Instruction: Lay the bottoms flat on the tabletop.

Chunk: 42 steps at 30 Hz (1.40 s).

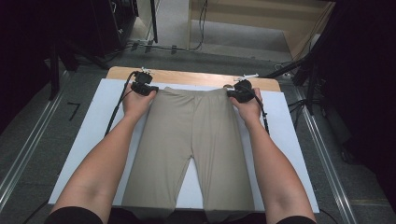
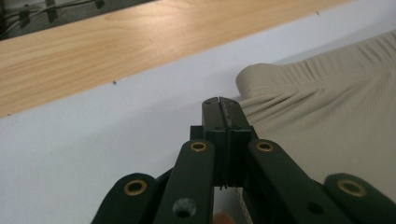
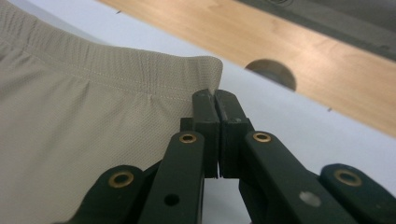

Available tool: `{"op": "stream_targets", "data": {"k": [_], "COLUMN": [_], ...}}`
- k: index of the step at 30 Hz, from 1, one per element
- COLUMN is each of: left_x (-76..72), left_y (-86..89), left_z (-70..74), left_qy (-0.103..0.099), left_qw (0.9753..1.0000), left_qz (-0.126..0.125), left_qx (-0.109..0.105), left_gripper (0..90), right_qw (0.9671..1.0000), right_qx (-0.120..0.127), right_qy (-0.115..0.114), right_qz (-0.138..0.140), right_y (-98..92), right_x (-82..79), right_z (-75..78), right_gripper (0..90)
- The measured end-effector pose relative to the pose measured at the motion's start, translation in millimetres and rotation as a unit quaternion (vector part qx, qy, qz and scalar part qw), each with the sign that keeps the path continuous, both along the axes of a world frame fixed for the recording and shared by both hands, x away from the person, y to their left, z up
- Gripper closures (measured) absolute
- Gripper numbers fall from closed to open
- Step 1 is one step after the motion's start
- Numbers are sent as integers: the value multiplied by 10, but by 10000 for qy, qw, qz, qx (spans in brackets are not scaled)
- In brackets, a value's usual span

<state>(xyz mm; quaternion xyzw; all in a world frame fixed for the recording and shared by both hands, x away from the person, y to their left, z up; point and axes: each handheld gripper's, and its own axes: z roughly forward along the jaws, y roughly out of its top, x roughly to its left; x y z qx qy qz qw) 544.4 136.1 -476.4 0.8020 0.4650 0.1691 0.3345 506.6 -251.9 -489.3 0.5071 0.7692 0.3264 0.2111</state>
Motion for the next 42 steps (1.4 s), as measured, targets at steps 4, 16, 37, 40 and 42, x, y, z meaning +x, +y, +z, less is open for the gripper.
{"op": "stream_targets", "data": {"k": [4, 16, 37, 40, 42], "left_x": [70, -15, -1057, -1265, -1424], "left_y": [7, 28, 572, 635, 670], "left_z": [-142, -163, 105, 116, 133], "left_qy": [135, 345, 19, -55, -158], "left_qw": [9998, 9978, 9800, 9790, 9781], "left_qz": [175, -125, -953, -1024, -1070], "left_qx": [12, -552, -1749, -1759, -1776], "left_gripper": [900, 475, 42, 0, 0], "right_qw": [9999, 9959, 9908, 9904, 9912], "right_qx": [-58, 781, 1331, 1353, 1296], "right_qy": [-131, 419, -195, -229, -229], "right_qz": [-86, -169, 127, 159, 147], "right_y": [26, -87, -333, -350, -352], "right_x": [81, 52, -1093, -1325, -1479], "right_z": [-49, -248, 187, 209, 212], "right_gripper": [870, 484, 0, 0, 0]}}
